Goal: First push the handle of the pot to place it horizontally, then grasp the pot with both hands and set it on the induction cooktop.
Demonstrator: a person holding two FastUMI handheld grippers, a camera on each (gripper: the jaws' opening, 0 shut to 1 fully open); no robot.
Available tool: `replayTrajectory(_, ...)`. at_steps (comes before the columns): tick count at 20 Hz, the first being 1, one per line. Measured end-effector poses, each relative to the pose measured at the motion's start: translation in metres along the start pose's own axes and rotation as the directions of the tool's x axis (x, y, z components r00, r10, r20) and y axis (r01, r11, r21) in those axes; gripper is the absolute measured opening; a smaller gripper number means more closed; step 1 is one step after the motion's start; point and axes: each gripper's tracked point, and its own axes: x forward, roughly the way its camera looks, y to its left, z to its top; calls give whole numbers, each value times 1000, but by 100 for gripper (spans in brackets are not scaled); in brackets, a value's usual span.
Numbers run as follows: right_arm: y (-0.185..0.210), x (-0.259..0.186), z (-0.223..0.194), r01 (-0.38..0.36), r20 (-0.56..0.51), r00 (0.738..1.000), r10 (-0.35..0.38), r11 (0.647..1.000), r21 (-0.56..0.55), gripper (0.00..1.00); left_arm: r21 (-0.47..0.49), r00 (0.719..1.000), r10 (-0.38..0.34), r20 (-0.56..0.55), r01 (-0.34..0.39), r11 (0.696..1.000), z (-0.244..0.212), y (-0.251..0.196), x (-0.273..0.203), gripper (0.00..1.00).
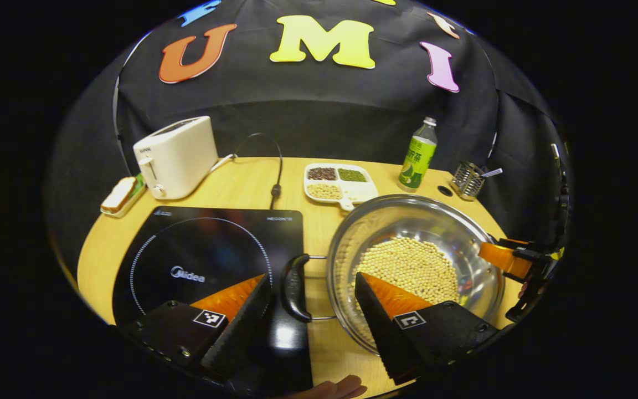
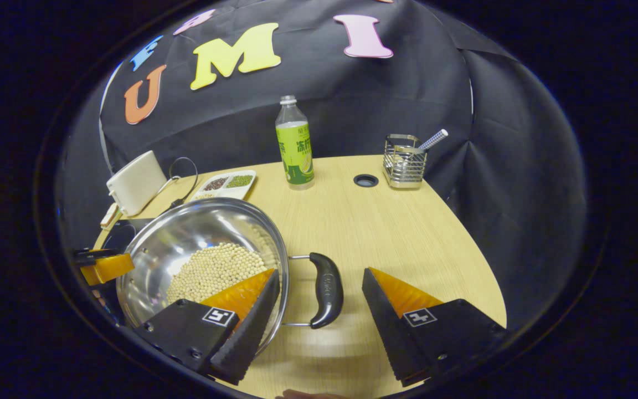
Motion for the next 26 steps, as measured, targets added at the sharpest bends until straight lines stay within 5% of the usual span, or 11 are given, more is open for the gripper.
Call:
replayTrajectory(3,19,-1,-2,-60,-20,998,61,997,38,83,9,999,44,-30,-44,999,-4,9,4,88)
replayTrajectory(5,18,-1,-1,-51,-15,999,52,998,44,88,38,998,60,-30,-58,998,-5,9,6,81)
replayTrajectory(7,15,0,-1,-24,-11,1000,25,998,61,81,47,996,81,-32,-79,996,-5,11,7,74)
replayTrajectory(8,9,0,0,4,-10,1000,-4,998,57,71,48,995,95,-36,-93,994,-7,14,9,59)
replayTrajectory(9,10,1,-1,1,-10,1000,0,998,58,68,41,995,91,-34,-89,995,-4,14,5,70)
replayTrajectory(11,11,-2,-2,1,-17,1000,0,998,67,65,13,996,83,-39,-83,996,-4,11,5,53)
replayTrajectory(12,11,-3,-3,5,-22,1000,-4,997,72,66,4,996,79,-40,-79,997,-3,12,7,71)
replayTrajectory(16,10,-8,-6,4,-39,999,-2,998,70,62,-17,996,70,-59,-71,997,-4,10,10,45)
replayTrajectory(20,9,-13,-5,-3,-43,999,7,997,72,60,-18,995,66,-79,-68,998,-5,8,11,62)
replayTrajectory(21,10,-14,-5,-6,-44,999,9,997,74,60,-16,994,64,-85,-66,998,-7,8,9,52)
replayTrajectory(26,11,-29,-9,-27,-69,997,31,997,68,58,13,993,77,-86,-76,997,-7,6,-7,52)
